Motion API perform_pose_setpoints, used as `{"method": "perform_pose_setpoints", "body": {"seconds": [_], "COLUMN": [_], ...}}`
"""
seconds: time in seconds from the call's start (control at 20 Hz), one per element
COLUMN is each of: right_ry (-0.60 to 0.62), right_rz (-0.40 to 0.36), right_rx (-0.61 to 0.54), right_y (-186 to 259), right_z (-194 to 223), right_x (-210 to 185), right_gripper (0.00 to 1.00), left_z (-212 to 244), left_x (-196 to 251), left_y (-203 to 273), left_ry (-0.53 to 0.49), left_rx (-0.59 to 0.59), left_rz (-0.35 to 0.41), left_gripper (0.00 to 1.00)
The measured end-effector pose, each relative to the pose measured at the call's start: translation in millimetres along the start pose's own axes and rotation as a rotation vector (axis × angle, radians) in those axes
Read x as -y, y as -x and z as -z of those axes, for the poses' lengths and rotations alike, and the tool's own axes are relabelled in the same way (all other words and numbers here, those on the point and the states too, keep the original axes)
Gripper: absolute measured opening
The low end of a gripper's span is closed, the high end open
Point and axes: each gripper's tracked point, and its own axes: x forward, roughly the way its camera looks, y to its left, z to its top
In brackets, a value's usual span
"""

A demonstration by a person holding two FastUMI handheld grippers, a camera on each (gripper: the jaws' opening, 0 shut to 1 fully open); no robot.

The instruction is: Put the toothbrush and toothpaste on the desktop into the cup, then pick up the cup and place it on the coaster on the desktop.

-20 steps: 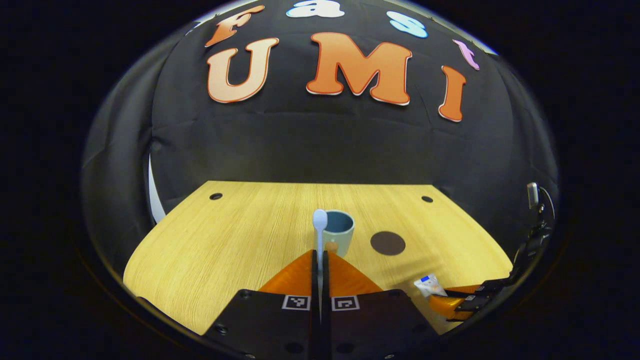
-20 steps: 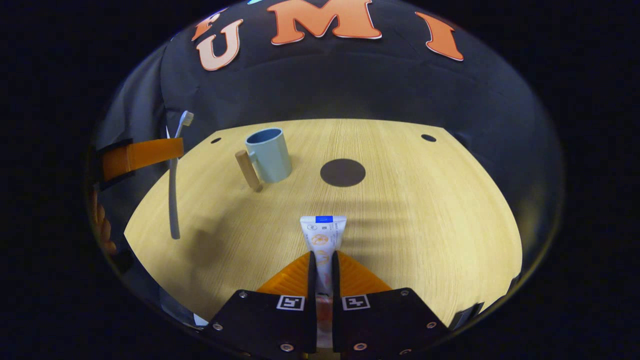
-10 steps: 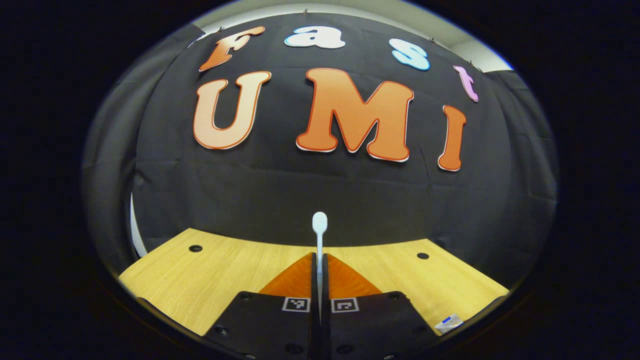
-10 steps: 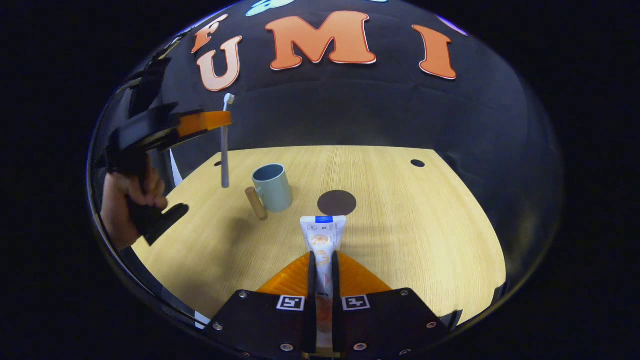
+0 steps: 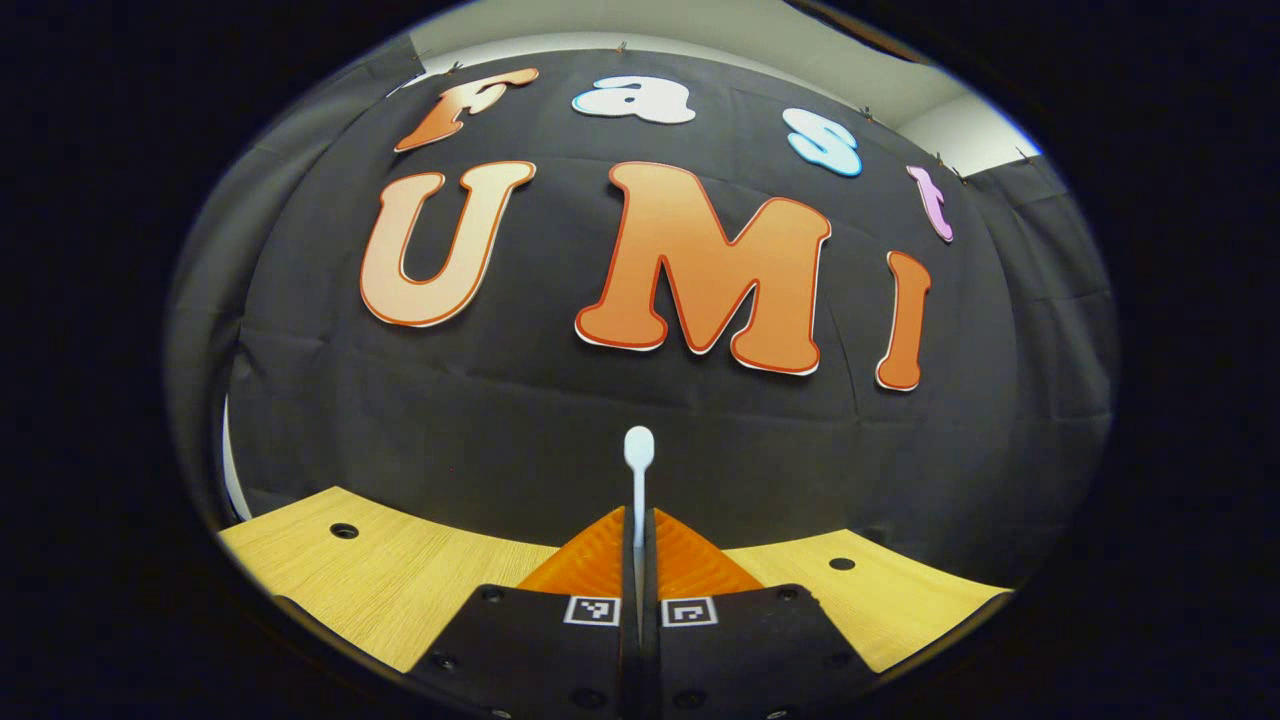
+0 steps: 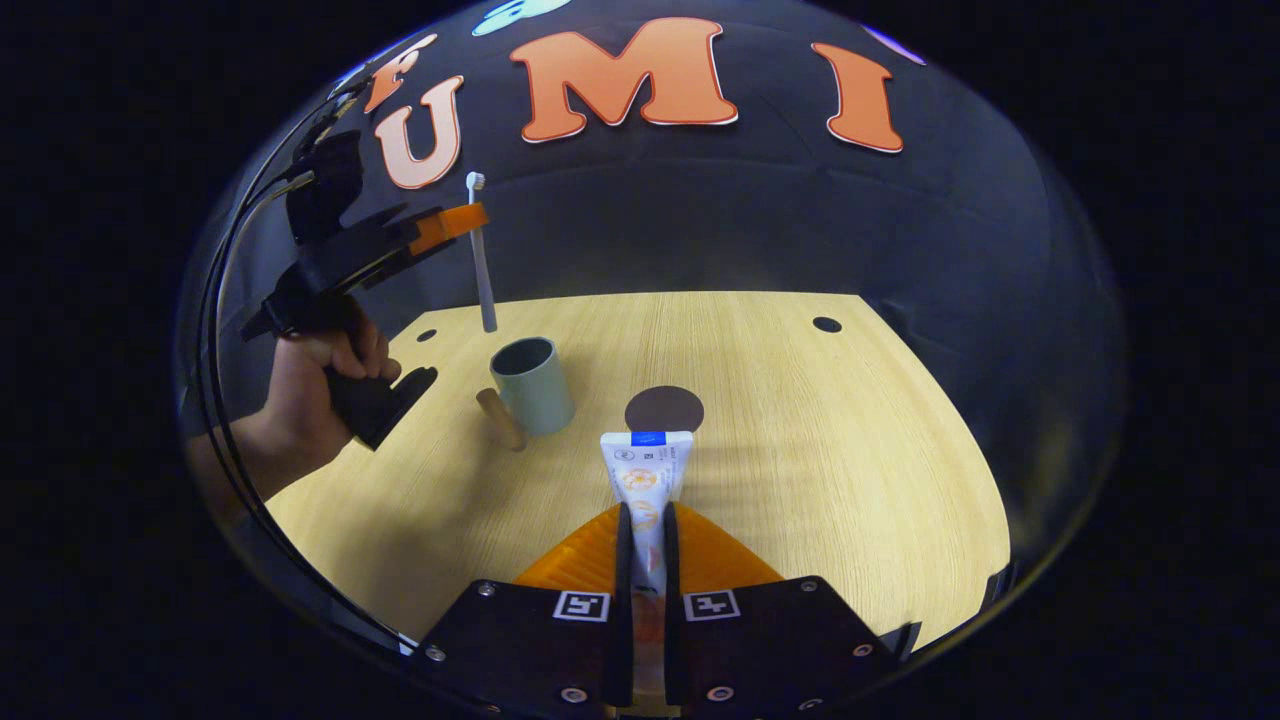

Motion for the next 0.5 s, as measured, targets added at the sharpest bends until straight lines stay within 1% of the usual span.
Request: {"method": "perform_pose_setpoints", "body": {"seconds": [0.2, 0.4, 0.45, 0.5], "right_ry": [-0.003, -0.011, -0.013, -0.013], "right_rz": [-0.004, 0.01, 0.014, 0.017], "right_rx": [-0.005, -0.003, -0.001, -0.001], "right_y": [-4.1, -7.1, -6.0, -6.7], "right_z": [-4.1, -9.3, -11.0, -11.4], "right_x": [-3.0, 0.0, 0.4, 0.6], "right_gripper": [0.13, 0.12, 0.13, 0.12], "left_z": [18.0, 26.4, 29.3, 30.6], "left_x": [-2.6, -1.8, -0.5, 0.5], "left_y": [-16.4, -19.0, -18.5, -16.5], "left_ry": [0.002, 0.02, 0.024, 0.034], "left_rx": [-0.026, -0.047, -0.052, -0.055], "left_rz": [-0.002, 0.001, 0.002, 0.012], "left_gripper": [0.0, 0.01, 0.02, 0.08]}}
